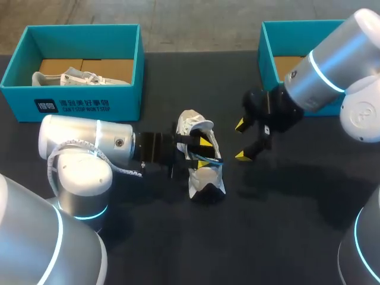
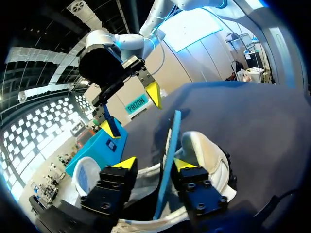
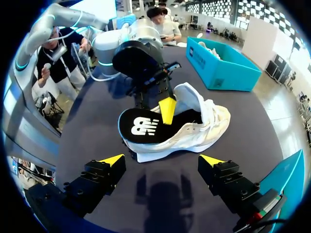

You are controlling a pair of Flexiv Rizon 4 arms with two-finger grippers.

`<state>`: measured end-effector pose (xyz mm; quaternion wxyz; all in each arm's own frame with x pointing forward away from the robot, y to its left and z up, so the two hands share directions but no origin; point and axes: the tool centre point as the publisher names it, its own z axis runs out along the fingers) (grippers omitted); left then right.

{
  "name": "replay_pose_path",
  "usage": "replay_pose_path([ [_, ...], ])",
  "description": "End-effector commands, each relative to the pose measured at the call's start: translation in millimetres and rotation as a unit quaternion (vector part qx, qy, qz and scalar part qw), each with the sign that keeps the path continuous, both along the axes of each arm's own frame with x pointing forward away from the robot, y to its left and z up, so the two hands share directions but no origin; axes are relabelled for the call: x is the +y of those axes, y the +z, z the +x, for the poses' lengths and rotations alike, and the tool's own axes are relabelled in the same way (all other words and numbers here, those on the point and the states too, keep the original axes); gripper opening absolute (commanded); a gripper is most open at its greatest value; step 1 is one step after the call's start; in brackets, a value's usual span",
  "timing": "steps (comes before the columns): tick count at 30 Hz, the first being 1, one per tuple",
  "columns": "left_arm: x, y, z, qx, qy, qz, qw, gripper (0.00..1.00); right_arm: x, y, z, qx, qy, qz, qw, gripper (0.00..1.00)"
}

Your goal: Take the shoe out of the shoebox, open the shoe tongue, remove and reinsert the insole, then place the shoe into the shoebox

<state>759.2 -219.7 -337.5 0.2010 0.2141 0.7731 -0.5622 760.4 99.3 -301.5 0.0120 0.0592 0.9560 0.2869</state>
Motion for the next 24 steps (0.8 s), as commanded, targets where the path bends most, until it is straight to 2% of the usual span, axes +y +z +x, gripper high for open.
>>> replay_pose_path([
  [1,1.4,3.9,-4.6,-0.004,-0.003,-0.003,1.000,0.58,-4.6,3.6,-7.3,-0.007,-0.005,-0.001,1.000,1.00],
  [6,-2.4,8.6,-10.1,-0.005,-0.015,-0.008,1.000,0.39,-6.7,6.6,-7.0,-0.013,-0.010,-0.004,1.000,1.00],
  [8,-2.9,8.1,-10.9,-0.006,-0.016,-0.008,1.000,0.36,-7.6,7.1,-6.9,-0.014,-0.012,-0.005,1.000,1.00],
  [9,-3.2,7.2,-11.0,-0.005,-0.018,-0.008,1.000,0.16,-7.8,7.1,-6.8,-0.014,-0.012,-0.005,1.000,1.00],
  [11,-3.3,6.2,-10.6,-0.007,-0.019,-0.006,1.000,0.00,-8.3,7.1,-6.9,-0.014,-0.013,-0.006,1.000,1.00],
  [24,4.6,-15.2,1.0,-0.038,-0.026,0.018,0.999,0.00,-8.1,4.4,-6.0,-0.014,-0.012,-0.006,1.000,1.00],
])
